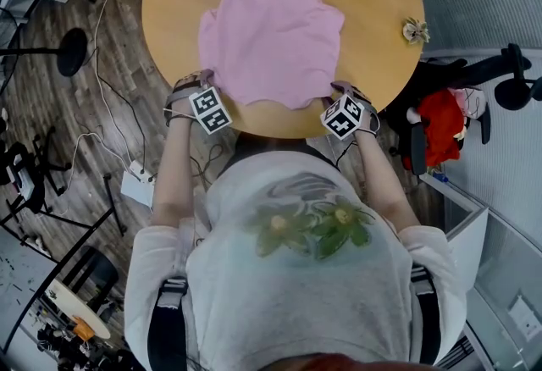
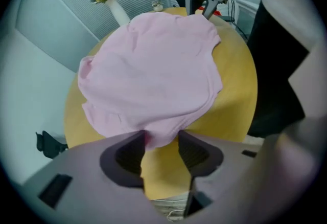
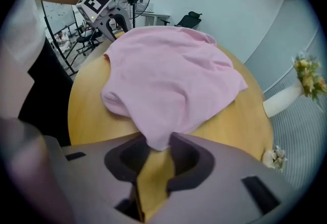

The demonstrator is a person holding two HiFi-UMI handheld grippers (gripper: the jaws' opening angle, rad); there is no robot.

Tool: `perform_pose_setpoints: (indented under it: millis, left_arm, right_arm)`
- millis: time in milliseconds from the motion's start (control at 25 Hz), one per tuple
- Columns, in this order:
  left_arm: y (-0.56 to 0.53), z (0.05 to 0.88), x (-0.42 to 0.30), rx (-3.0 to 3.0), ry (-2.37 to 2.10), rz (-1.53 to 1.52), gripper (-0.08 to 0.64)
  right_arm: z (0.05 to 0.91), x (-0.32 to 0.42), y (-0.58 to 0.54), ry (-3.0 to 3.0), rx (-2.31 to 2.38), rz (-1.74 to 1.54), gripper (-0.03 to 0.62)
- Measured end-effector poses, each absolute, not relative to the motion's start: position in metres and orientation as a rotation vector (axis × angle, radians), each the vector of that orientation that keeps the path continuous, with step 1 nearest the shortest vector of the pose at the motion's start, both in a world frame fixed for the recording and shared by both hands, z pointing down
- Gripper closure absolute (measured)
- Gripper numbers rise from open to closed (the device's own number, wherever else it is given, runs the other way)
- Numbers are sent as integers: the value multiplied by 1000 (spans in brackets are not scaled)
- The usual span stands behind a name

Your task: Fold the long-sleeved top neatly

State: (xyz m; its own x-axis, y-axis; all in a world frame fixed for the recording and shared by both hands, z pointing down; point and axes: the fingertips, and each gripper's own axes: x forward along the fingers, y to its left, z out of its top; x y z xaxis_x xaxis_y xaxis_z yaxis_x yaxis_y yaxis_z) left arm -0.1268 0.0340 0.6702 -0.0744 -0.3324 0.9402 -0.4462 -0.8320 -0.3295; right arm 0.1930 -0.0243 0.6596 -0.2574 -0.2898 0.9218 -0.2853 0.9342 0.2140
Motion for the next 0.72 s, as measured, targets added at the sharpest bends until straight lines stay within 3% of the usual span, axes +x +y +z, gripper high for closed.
perform_pose_setpoints:
  millis: [40,80,360,720]
  left_arm:
    - [32,670,-129,2071,-885,2026,389]
    - [30,667,-132,2066,-915,1990,517]
    - [-40,617,-158,2066,-1270,1677,529]
    - [-219,548,-195,2074,-1597,1566,531]
  right_arm:
    - [658,194,-28,-1858,434,0,541]
    - [655,196,-32,-1864,454,6,552]
    - [606,199,-116,-1974,672,48,554]
    - [538,160,-304,-1964,875,-140,554]
